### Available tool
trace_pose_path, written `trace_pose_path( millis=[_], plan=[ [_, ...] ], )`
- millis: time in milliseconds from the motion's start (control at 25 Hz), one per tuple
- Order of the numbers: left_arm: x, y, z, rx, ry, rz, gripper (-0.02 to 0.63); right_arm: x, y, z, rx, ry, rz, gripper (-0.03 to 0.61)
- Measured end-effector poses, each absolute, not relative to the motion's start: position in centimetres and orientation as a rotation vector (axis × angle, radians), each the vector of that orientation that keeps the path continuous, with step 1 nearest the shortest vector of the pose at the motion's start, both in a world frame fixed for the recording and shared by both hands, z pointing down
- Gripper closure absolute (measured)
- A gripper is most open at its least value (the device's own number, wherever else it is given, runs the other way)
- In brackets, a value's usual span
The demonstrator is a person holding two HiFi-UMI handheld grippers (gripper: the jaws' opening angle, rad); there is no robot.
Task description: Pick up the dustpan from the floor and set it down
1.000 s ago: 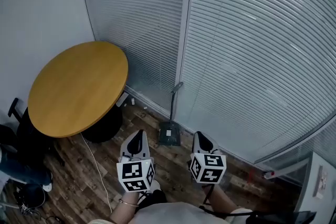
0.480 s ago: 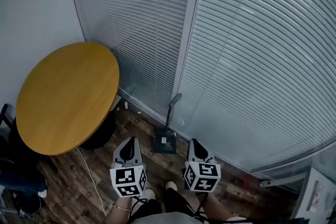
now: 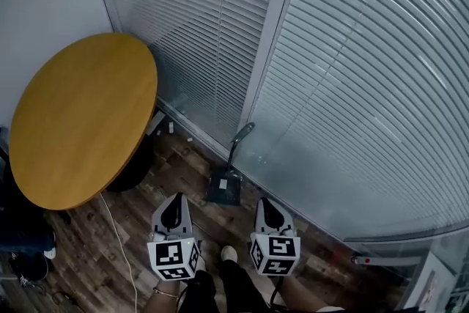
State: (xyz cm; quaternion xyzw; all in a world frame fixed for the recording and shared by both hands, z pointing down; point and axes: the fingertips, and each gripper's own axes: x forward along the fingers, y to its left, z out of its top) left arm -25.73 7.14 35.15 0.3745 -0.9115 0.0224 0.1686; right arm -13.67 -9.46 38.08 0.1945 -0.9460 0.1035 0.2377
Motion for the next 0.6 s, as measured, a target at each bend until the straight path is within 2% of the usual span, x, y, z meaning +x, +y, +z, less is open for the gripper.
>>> trace_pose_path(
  millis=[600],
  plan=[
    [-27.5, 7.7, 48.6, 1.029, -2.542, 0.138, 0.595, -16.2, -8.1, 51.1, 0.523, -2.512, 0.294, 0.546]
  ],
)
